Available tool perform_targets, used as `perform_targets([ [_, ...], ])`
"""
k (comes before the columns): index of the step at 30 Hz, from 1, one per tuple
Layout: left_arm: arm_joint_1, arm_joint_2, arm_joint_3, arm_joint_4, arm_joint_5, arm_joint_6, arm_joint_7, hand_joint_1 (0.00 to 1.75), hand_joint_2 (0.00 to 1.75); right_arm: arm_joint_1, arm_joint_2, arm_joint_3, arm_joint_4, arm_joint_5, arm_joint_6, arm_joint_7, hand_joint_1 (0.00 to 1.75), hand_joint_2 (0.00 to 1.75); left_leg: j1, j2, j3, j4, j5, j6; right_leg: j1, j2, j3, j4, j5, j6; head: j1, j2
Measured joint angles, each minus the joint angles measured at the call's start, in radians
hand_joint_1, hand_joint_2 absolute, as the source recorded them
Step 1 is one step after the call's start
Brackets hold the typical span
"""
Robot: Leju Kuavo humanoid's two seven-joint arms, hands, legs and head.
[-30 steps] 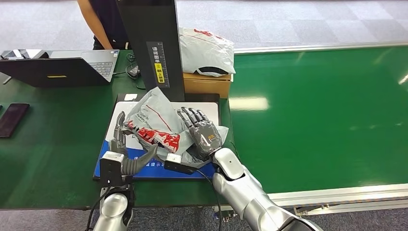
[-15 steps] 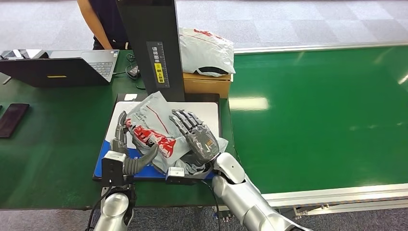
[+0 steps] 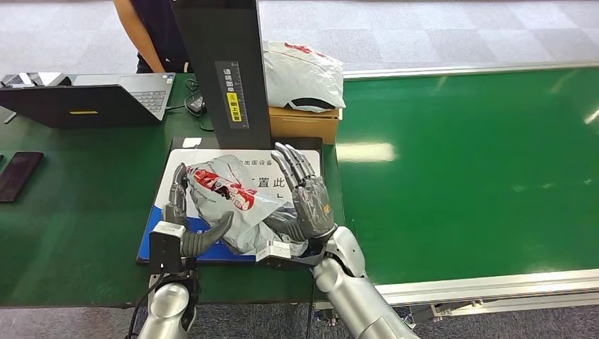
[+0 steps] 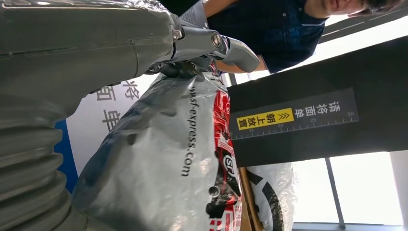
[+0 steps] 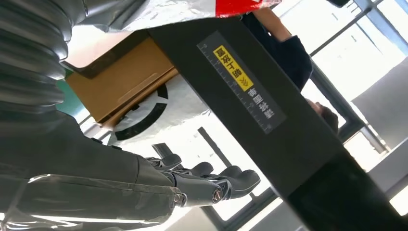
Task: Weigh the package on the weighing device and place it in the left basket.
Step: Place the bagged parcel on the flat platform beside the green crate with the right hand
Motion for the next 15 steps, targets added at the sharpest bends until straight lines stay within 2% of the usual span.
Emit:
perform_targets([
  [9, 0.001, 0.0, 0.0, 0.0, 0.0, 0.001, 0.002, 0.0, 1.75, 0.0, -0.01, -0.008, -0.009, -0.003, 0.011, 0.063, 0.0, 1.75, 0.0, 0.0, 0.0, 0.0, 0.0, 0.0, 0.0, 0.0, 0.0, 0.0, 0.0, 0.0, 0.0, 0.0],
  [11, 0.001, 0.0, 0.0, 0.0, 0.0, 0.002, 0.002, 0.0, 1.75, 0.001, -0.012, -0.01, -0.009, -0.071, 0.066, 0.056, 0.0, 1.75, 0.0, 0.0, 0.0, 0.0, 0.0, 0.0, 0.0, 0.0, 0.0, 0.0, 0.0, 0.0, 0.0, 0.0],
  [15, 0.002, 0.0, 0.0, 0.0, 0.0, 0.004, -0.003, 0.0, 1.75, 0.009, -0.019, -0.024, -0.033, -0.276, 0.279, 0.041, 0.0, 1.75, 0.0, 0.0, 0.0, 0.0, 0.0, 0.0, 0.0, 0.0, 0.0, 0.0, 0.0, 0.0, 0.0, 0.0],
])
